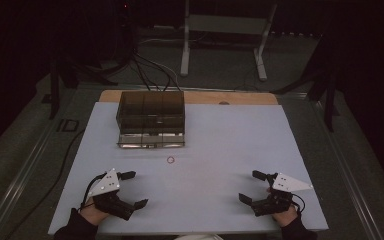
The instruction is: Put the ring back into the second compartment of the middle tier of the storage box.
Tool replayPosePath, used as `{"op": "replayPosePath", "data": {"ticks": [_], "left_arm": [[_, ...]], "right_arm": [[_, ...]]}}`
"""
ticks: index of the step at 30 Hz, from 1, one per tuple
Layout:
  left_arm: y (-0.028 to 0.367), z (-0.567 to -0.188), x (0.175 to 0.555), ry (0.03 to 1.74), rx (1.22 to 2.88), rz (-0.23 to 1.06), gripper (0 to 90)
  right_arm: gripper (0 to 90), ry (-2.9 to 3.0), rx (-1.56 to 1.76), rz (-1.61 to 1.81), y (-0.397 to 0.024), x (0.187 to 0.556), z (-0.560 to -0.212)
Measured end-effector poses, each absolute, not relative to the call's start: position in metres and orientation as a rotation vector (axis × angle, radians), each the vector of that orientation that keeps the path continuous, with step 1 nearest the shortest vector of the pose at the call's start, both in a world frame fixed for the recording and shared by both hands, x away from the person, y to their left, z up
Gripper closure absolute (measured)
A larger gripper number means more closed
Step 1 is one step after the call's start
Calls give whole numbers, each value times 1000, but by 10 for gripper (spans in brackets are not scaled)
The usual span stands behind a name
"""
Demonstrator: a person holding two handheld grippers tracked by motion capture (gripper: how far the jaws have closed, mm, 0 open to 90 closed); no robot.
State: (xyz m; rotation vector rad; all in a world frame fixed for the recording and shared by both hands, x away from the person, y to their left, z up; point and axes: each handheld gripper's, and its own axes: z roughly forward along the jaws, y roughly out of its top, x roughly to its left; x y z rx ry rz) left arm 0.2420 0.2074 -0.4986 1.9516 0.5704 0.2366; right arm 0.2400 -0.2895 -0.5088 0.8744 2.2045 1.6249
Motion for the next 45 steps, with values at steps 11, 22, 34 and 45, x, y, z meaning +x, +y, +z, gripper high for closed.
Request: {"op": "replayPosePath", "data": {"ticks": [11,22,34,45], "left_arm": [[195,-485,252,511,1997,202,9],[193,-464,261,494,1997,197,9],[180,-450,277,479,2007,184,8],[166,-443,291,466,2017,181,9]], "right_arm": [[10,2148,917,1628,-295,238,-507],[10,2167,903,1614,-292,237,-508],[10,2167,910,1623,-293,237,-508],[10,2162,912,1630,-294,237,-508]]}}
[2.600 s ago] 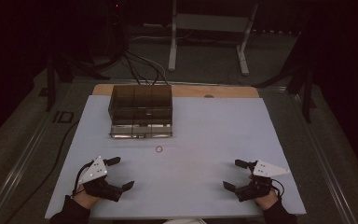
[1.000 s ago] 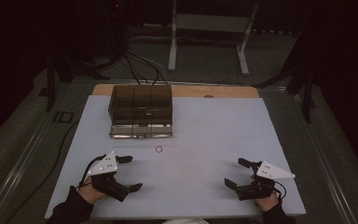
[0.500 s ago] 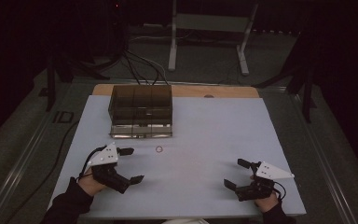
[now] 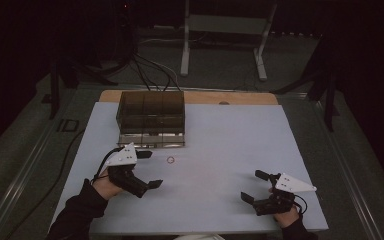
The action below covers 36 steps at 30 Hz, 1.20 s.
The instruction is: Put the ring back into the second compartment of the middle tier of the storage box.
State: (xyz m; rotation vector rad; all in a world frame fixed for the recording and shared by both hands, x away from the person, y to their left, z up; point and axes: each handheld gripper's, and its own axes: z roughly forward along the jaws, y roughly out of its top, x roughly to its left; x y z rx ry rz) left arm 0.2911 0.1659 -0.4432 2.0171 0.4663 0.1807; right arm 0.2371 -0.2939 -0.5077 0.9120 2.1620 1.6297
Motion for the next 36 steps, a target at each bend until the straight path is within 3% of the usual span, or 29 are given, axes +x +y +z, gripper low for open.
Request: {"op": "replayPosePath", "data": {"ticks": [28,36], "left_arm": [[124,-460,327,585,2039,171,28],[116,-470,329,641,2056,237,61]], "right_arm": [[10,2159,916,1647,-295,238,-508],[10,2163,918,1643,-295,237,-508]]}}
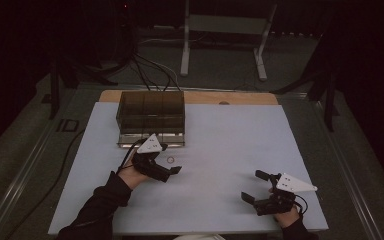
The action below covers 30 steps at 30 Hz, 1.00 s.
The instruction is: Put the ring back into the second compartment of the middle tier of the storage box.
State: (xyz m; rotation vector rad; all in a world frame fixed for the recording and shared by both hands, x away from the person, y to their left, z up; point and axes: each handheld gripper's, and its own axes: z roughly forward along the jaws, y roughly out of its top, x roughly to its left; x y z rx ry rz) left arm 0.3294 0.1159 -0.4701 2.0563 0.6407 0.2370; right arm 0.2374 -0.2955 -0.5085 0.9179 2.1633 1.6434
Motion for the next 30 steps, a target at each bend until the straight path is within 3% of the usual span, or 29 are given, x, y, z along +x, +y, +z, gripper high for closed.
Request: {"op": "replayPosePath", "data": {"ticks": [7,14,18,30], "left_arm": [[116,-471,335,749,2076,196,88],[110,-480,335,775,2155,258,259],[111,-486,339,825,2158,292,407],[110,-500,348,929,2163,381,608]], "right_arm": [[10,2163,918,1644,-296,238,-509],[10,2170,914,1639,-295,237,-509],[10,2172,908,1635,-295,237,-509],[10,2173,906,1636,-295,237,-508]]}}
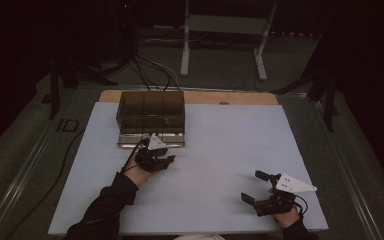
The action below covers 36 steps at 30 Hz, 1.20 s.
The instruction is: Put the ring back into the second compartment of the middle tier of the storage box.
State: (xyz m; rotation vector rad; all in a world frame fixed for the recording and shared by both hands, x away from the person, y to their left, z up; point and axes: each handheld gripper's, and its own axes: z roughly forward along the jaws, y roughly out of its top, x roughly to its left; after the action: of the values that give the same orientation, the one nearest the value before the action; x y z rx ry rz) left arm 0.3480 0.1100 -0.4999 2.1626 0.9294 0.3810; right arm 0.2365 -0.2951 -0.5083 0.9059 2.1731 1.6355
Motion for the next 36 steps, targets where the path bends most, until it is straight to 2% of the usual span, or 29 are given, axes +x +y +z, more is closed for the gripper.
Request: {"op": "replayPosePath", "data": {"ticks": [6,27,33,36], "left_arm": [[109,-509,353,975,2174,401,681],[105,-521,365,995,2217,354,781],[102,-520,365,1006,2229,328,880],[102,-519,366,1001,2245,326,884]], "right_arm": [[10,2172,910,1635,-295,236,-508],[10,2165,905,1630,-296,236,-508],[10,2166,909,1627,-296,237,-508],[10,2170,910,1622,-296,236,-508]]}}
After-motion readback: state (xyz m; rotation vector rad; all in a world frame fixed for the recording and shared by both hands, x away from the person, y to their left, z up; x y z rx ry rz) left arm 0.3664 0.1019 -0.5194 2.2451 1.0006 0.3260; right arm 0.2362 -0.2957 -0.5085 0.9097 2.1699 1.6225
